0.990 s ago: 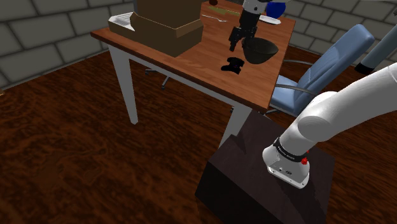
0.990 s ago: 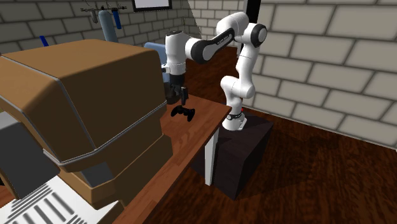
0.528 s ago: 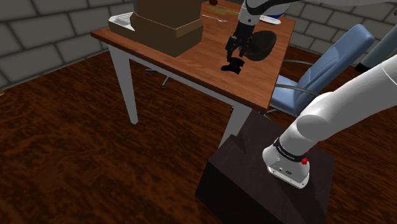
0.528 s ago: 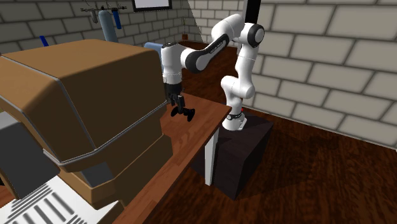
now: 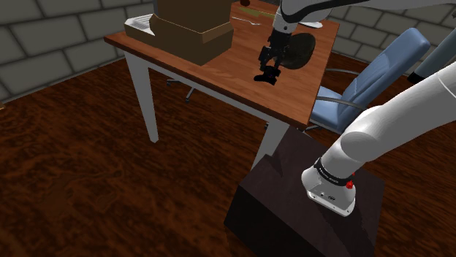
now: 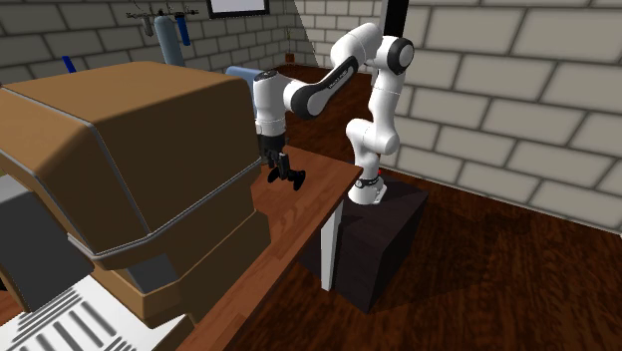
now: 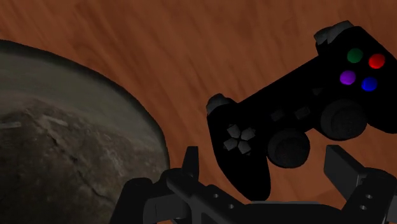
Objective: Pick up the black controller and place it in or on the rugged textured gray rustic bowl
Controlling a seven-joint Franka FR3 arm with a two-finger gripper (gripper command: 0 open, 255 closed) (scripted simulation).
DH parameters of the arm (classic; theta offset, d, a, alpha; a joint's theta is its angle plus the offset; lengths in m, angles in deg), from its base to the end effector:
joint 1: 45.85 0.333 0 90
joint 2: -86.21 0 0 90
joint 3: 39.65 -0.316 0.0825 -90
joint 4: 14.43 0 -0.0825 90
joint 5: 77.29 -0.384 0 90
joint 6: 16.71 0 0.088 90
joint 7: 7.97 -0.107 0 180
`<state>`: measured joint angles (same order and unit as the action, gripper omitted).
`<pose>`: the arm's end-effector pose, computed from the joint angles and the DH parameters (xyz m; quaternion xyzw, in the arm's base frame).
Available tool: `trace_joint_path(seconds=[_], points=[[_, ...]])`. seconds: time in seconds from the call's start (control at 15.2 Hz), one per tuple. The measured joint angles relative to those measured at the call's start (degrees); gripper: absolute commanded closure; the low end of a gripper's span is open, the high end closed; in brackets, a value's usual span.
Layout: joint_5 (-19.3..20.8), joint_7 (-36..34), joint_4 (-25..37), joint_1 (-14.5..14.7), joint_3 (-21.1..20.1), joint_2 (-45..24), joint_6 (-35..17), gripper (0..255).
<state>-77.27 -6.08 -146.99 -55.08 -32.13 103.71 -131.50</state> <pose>0.4343 -0.1332 0.4626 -0.9918 0.1262 0.0004 0.0198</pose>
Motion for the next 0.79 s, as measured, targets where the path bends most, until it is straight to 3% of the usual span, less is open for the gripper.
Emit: trace_joint_path(seconds=[0.07,0.13,0.79], points=[[0.0,0.0,0.0,0.0,0.0,0.0,0.0,0],[0.0,0.0,0.0,0.0,0.0,0.0,0.0,255],[0.0,0.0,0.0,0.0,0.0,0.0,0.0,255]])
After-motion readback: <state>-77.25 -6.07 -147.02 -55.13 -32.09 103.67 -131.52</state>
